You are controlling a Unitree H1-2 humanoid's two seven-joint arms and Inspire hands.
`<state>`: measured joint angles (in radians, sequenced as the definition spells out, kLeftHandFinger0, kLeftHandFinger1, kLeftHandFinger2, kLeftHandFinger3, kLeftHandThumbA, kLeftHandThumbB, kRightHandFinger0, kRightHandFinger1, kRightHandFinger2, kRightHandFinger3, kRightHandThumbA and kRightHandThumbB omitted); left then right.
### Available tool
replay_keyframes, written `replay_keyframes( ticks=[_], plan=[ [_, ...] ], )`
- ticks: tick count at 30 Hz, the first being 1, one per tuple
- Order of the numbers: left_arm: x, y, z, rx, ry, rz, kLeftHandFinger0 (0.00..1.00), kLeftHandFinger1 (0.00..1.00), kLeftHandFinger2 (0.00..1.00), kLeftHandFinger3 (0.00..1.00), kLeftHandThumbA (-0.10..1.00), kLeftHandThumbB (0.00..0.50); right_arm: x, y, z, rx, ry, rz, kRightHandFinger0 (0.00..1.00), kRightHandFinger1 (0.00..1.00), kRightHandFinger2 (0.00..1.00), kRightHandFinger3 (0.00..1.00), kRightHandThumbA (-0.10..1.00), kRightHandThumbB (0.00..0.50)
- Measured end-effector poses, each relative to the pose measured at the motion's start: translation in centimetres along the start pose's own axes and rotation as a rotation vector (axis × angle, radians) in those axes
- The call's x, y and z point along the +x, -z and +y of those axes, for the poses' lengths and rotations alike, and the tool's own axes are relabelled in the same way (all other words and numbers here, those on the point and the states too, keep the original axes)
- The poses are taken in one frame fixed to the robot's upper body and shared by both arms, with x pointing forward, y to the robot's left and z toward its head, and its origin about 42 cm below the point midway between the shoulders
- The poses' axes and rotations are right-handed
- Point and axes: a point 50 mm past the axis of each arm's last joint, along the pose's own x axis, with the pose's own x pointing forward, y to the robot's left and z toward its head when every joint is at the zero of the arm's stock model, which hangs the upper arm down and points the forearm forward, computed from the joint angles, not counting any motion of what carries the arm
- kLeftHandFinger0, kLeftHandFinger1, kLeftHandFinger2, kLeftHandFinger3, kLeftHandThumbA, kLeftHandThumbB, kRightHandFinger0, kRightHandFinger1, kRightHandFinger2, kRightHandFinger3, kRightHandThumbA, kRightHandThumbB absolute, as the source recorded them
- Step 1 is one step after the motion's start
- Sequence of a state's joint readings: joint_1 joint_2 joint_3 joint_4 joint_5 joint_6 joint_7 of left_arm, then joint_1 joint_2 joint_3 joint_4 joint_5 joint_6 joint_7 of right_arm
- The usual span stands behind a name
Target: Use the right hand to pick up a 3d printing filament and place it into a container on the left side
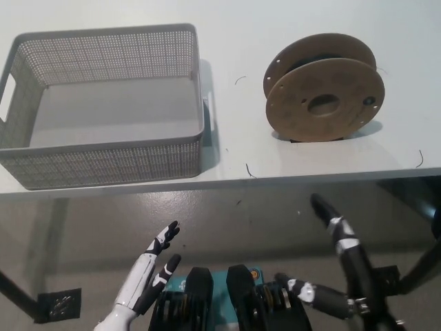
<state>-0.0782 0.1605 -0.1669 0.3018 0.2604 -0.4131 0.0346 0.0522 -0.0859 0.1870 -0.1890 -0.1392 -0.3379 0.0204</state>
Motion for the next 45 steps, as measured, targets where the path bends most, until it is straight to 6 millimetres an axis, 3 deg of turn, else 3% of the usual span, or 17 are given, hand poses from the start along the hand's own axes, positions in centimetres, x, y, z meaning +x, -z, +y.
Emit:
replay_keyframes(
  ticks=[2,3,4,9,14,16,20,21,24,29,31,33,34,35,37,42,45],
  plan=[
    [0.0,0.0,-0.1,0.0,-0.003,-0.003,1.0,1.0,1.0,1.0,1.0,0.288,0.8,-2.2,-1.7,-0.037,0.013,-0.084,1.0,1.0,1.0,1.0,1.0,0.15],
    [0.0,0.0,-0.1,0.001,-0.004,-0.005,1.0,1.0,1.0,1.0,1.0,0.29,1.2,-3.0,-2.4,-0.052,0.019,-0.113,1.0,1.0,1.0,1.0,1.0,0.219],
    [0.0,0.0,-0.1,0.002,-0.004,-0.008,1.0,1.0,1.0,1.0,1.0,0.292,1.9,-3.9,-3.3,-0.074,0.028,-0.146,1.0,1.0,1.0,1.0,1.0,0.247],
    [-0.1,0.1,-0.1,0.002,-0.002,-0.005,1.0,1.0,1.0,1.0,1.0,0.297,5.7,-7.7,-8.3,-0.22,0.067,-0.252,1.0,1.0,1.0,1.0,0.98,0.233],
    [-0.2,0.4,-0.2,0.002,0.001,0.006,1.0,1.0,1.0,1.0,1.0,0.296,9.7,-9.8,-13.3,-0.369,0.078,-0.268,1.0,1.0,1.0,1.0,1.0,0.402],
    [-0.2,0.5,-0.2,0.002,0.002,0.011,1.0,1.0,1.0,1.0,1.0,0.31,11.8,-10.7,-15.9,-0.444,0.067,-0.241,1.0,1.0,1.0,1.0,1.0,0.356],
    [-0.3,0.6,-0.2,0.002,0.003,0.014,1.0,1.0,1.0,1.0,1.0,0.29,15.2,-12.0,-19.0,-0.531,0.045,-0.183,1.0,1.0,1.0,1.0,1.0,0.338],
    [-0.3,0.6,-0.2,0.002,0.004,0.015,1.0,1.0,1.0,1.0,1.0,0.292,15.9,-12.4,-19.5,-0.546,0.042,-0.172,1.0,1.0,1.0,1.0,0.98,0.307],
    [-0.3,0.6,-0.2,0.002,0.004,0.016,1.0,1.0,1.0,1.0,1.0,0.301,19.3,-13.8,-21.4,-0.594,0.022,-0.121,1.0,1.0,1.0,1.0,0.93,0.321],
    [-0.3,0.6,-0.2,0.002,0.004,0.017,1.0,1.0,1.0,1.0,1.0,0.295,24.2,-15.3,-22.4,-0.642,-0.046,-0.034,1.0,1.0,1.0,1.0,1.0,0.338],
    [-0.3,0.6,-0.2,0.002,0.005,0.017,1.0,1.0,1.0,1.0,1.0,0.295,26.1,-15.8,-22.2,-0.664,-0.086,0.002,1.0,1.0,1.0,1.0,1.0,0.29],
    [-0.3,0.7,-0.2,0.002,0.005,0.018,1.0,1.0,1.0,1.0,1.0,0.293,27.8,-15.8,-22.0,-0.687,-0.138,0.054,1.0,1.0,1.0,1.0,1.0,0.365],
    [-0.3,0.7,-0.2,0.002,0.005,0.018,1.0,1.0,1.0,1.0,1.0,0.293,28.8,-15.8,-21.9,-0.701,-0.167,0.084,1.0,1.0,1.0,1.0,1.0,0.372],
    [-0.3,0.7,-0.2,0.002,0.005,0.018,1.0,1.0,1.0,1.0,1.0,0.291,29.6,-15.7,-21.7,-0.714,-0.193,0.112,1.0,1.0,1.0,1.0,1.0,0.458],
    [-0.4,0.7,-0.2,0.002,0.006,0.019,1.0,1.0,1.0,1.0,1.0,0.293,31.3,-15.3,-21.3,-0.74,-0.249,0.175,1.0,1.0,1.0,1.0,1.0,0.499],
    [-0.4,0.7,-0.2,0.003,0.006,0.019,1.0,1.0,1.0,1.0,1.0,0.294,34.7,-14.0,-20.9,-0.749,-0.36,0.342,1.0,1.0,1.0,1.0,1.0,0.407],
    [-0.4,0.7,-0.2,0.003,0.007,0.02,1.0,1.0,1.0,1.0,1.0,0.298,36.6,-13.0,-20.7,-0.723,-0.412,0.459,1.0,1.0,1.0,1.0,1.0,0.42]
  ],
)
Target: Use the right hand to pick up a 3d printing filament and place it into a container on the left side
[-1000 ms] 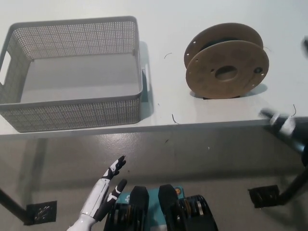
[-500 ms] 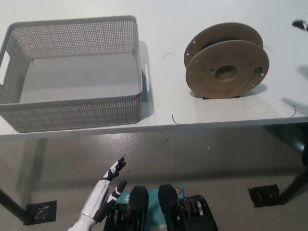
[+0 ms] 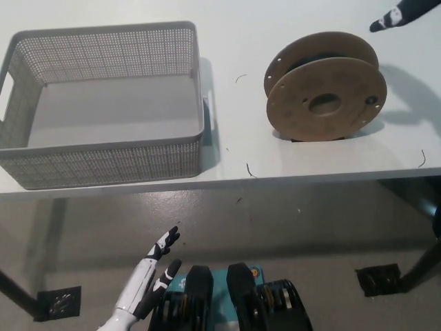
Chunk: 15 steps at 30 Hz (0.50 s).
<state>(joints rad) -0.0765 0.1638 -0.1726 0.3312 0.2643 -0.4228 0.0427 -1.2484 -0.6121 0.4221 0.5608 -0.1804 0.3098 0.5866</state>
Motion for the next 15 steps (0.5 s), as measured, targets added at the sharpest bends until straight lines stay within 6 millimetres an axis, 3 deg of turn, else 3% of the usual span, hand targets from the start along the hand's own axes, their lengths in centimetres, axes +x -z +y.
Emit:
replay_keyframes(
  ticks=[5,6,8,12,15],
  plan=[
    [0.0,0.0,0.1,0.002,0.002,0.0,1.0,1.0,1.0,1.0,1.0,0.309,2.5,-0.6,-0.3,0.028,-0.122,0.101,1.0,1.0,1.0,1.0,1.0,0.438],
    [0.0,0.0,0.1,0.003,0.002,0.0,1.0,1.0,1.0,1.0,1.0,0.309,3.1,-0.8,-0.2,0.032,-0.152,0.125,1.0,1.0,1.0,1.0,1.0,0.417],
    [0.0,0.0,0.1,0.003,0.003,0.0,1.0,1.0,1.0,1.0,1.0,0.315,4.0,-1.2,0.1,0.037,-0.196,0.163,1.0,1.0,1.0,1.0,1.0,0.424],
    [0.0,0.0,0.1,0.004,0.006,0.0,1.0,1.0,1.0,1.0,1.0,0.326,5.4,-2.4,0.6,0.04,-0.268,0.231,1.0,1.0,1.0,1.0,1.0,0.481],
    [0.0,0.1,0.2,0.008,0.009,-0.001,1.0,1.0,1.0,1.0,1.0,0.327,6.2,-3.5,0.7,0.045,-0.312,0.27,1.0,1.0,1.0,1.0,1.0,0.481]
  ],
)
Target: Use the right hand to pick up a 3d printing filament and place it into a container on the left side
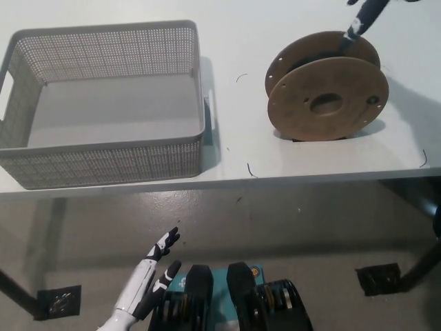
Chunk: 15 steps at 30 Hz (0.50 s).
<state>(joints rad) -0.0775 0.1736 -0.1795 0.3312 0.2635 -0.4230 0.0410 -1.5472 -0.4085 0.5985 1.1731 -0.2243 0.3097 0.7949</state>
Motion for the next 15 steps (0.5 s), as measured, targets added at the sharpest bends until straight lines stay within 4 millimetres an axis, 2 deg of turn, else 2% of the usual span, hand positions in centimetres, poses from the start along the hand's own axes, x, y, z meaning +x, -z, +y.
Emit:
replay_keyframes(
  ticks=[6,9,15],
  plan=[
    [0.0,0.0,0.2,0.009,0.011,-0.002,1.0,1.0,1.0,1.0,1.0,0.326,-0.3,-3.0,-0.3,-0.017,-0.053,0.032,1.0,1.0,1.0,1.0,1.0,0.457],
    [0.0,0.0,0.2,0.01,0.018,-0.004,1.0,1.0,1.0,1.0,1.0,0.3,-1.1,-4.6,-0.9,-0.034,-0.057,0.028,1.0,1.0,1.0,1.0,1.0,0.468],
    [0.3,-0.2,0.5,0.019,0.035,-0.017,1.0,1.0,1.0,1.0,1.0,0.296,-2.9,-7.2,-2.2,-0.081,-0.049,0.015,1.0,1.0,1.0,1.0,1.0,0.461]
  ],
)
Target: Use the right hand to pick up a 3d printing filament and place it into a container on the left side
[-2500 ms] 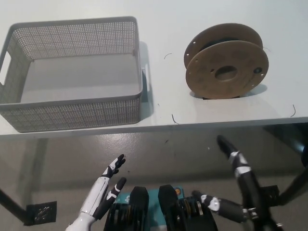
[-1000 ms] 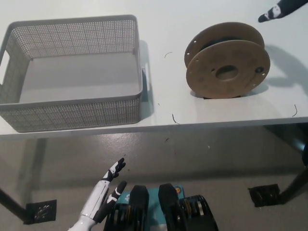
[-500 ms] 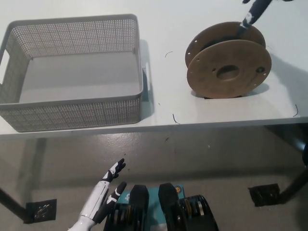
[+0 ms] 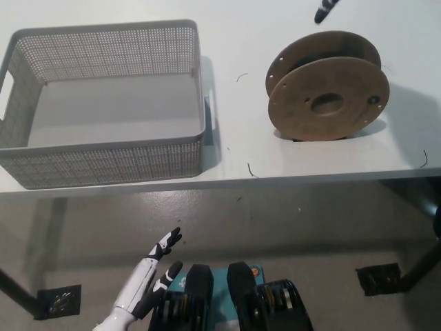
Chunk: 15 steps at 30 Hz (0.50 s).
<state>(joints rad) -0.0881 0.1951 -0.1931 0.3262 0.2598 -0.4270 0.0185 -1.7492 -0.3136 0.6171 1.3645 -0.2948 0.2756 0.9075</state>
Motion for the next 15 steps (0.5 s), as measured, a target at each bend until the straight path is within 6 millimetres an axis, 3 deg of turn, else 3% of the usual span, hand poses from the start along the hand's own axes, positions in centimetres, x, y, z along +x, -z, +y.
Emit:
replay_keyframes(
  ticks=[3,4,8,9,11,13,15],
  plan=[
    [0.0,0.0,0.1,0.004,0.003,0.0,1.0,1.0,1.0,1.0,1.0,0.305,0.0,0.1,0.0,-0.008,-0.011,0.003,1.0,1.0,1.0,1.0,1.0,0.472],
    [0.0,0.1,0.2,0.005,0.004,0.0,1.0,1.0,1.0,1.0,1.0,0.307,0.0,0.1,0.1,-0.01,-0.016,0.005,1.0,1.0,1.0,1.0,1.0,0.499],
    [0.0,0.0,0.2,0.006,0.007,-0.001,1.0,1.0,1.0,1.0,1.0,0.295,0.2,0.4,0.2,-0.034,-0.029,0.009,1.0,1.0,1.0,1.0,1.0,0.5],
    [0.0,0.0,0.2,0.006,0.008,-0.001,1.0,1.0,1.0,1.0,1.0,0.295,0.3,0.5,0.3,-0.044,-0.033,0.008,1.0,1.0,1.0,1.0,1.0,0.435],
    [0.0,0.0,0.1,0.005,0.01,-0.001,1.0,1.0,1.0,1.0,1.0,0.301,0.7,0.9,0.6,-0.06,-0.043,0.009,1.0,1.0,1.0,1.0,1.0,0.462],
    [0.0,0.0,0.1,0.005,0.015,-0.001,1.0,1.0,1.0,1.0,1.0,0.3,1.2,1.5,1.1,-0.059,-0.056,0.014,1.0,1.0,1.0,1.0,1.0,0.445],
    [0.0,0.0,0.1,0.005,0.016,-0.001,1.0,1.0,1.0,1.0,1.0,0.297,1.8,2.1,1.6,-0.052,-0.071,0.02,1.0,1.0,1.0,1.0,1.0,0.479]
  ],
)
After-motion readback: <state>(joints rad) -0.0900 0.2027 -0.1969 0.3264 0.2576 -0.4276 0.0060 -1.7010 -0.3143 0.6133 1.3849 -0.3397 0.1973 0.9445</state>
